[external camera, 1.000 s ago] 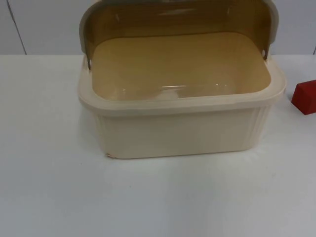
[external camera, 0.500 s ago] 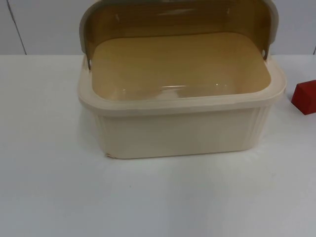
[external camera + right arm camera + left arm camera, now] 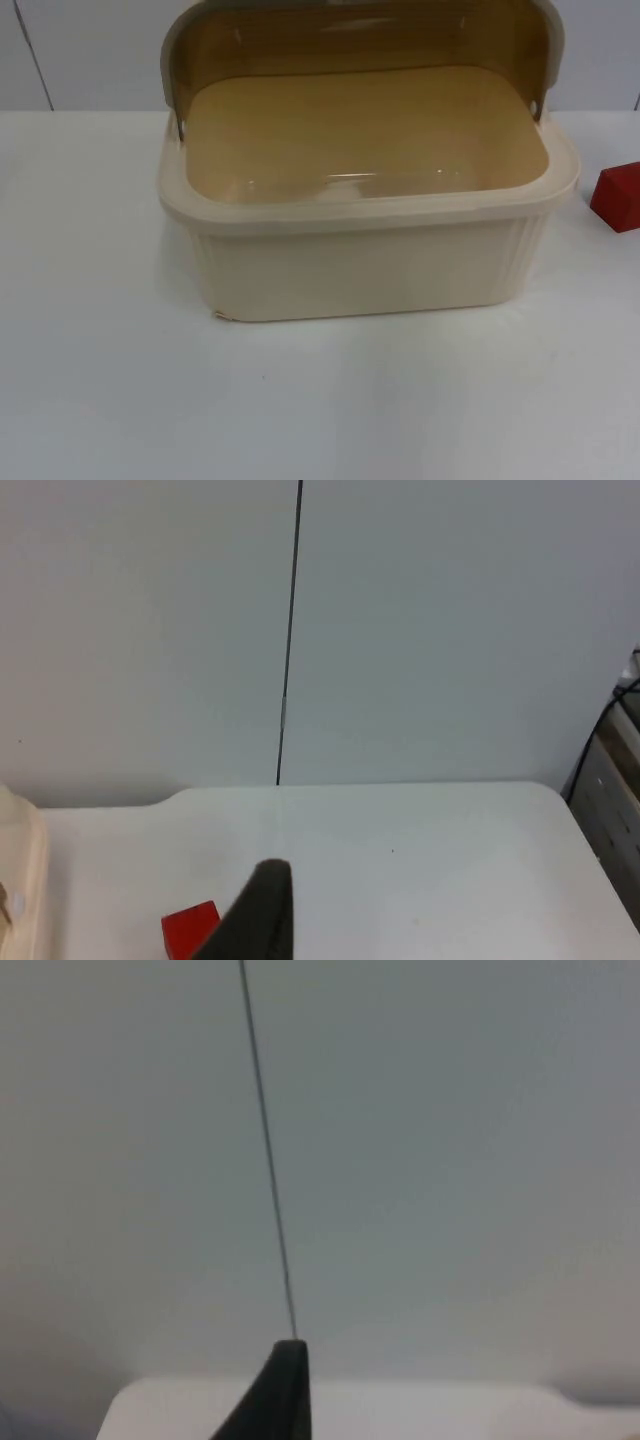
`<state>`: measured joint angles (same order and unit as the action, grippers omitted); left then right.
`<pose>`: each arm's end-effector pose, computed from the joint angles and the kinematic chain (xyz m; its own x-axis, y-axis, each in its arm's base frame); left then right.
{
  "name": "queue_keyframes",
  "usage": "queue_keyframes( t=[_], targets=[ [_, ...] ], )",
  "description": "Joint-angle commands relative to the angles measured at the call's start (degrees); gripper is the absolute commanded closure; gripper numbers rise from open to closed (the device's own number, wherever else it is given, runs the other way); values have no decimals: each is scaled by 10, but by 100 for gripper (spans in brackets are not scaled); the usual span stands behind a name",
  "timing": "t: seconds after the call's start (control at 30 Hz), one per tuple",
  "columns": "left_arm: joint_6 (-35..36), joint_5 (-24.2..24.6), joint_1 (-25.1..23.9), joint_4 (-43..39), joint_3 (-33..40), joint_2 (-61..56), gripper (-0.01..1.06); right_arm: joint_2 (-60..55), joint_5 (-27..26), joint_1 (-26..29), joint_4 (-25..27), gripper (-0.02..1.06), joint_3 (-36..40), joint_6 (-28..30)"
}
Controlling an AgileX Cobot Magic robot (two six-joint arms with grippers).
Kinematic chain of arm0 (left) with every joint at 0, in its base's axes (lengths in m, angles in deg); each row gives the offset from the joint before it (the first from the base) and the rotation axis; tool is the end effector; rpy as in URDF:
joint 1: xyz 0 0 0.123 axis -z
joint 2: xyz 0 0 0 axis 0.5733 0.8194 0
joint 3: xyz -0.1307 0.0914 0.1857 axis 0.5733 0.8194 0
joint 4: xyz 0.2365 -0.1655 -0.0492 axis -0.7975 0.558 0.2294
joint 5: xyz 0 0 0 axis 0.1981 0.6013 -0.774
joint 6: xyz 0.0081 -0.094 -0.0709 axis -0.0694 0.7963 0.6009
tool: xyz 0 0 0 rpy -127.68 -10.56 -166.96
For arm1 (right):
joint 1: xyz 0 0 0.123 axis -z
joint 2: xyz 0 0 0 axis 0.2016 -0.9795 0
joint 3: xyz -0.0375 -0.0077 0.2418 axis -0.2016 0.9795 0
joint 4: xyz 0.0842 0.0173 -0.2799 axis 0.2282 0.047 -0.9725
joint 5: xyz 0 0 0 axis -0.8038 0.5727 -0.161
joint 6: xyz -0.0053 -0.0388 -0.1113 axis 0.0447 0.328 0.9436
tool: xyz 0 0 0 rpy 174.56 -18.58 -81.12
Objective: Open the box lid with the left hand, place the block into the box with the right hand, then close the box lid with the left hand.
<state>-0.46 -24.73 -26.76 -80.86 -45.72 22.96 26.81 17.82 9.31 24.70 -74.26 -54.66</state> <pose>0.3233 -0.0224 0.3955 -0.2287 0.0077 -0.9735 -0.0628 0.9978 0.0226 0.2247 -0.0180 0.4230 -0.3292 -0.0803 -0.9408 0.1552 0.9782 -0.1378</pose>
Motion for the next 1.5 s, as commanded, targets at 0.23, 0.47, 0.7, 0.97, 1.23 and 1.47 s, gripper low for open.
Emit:
queue_keyframes(
  t=[0.23,0.47,0.7,0.97,1.23,1.47],
  targets=[
    [16,-33,-3,24,-1,-24,0,-136,-75,-2,1,0,-3,2],
    [16,23,-3,36,1,-14,0,-305,-222,-2,1,0,-3,-28],
    [15,58,-3,36,1,-14,0,-454,-314,-1,1,0,-6,-24],
    [15,72,-3,36,1,-14,0,-587,-356,-1,1,0,-41,-24],
    [15,81,-3,36,1,-14,0,-672,-366,-1,1,0,-75,-24],
    [15,93,-3,36,1,-14,0,-726,-368,-1,2,0,-76,-30]
  ],
)
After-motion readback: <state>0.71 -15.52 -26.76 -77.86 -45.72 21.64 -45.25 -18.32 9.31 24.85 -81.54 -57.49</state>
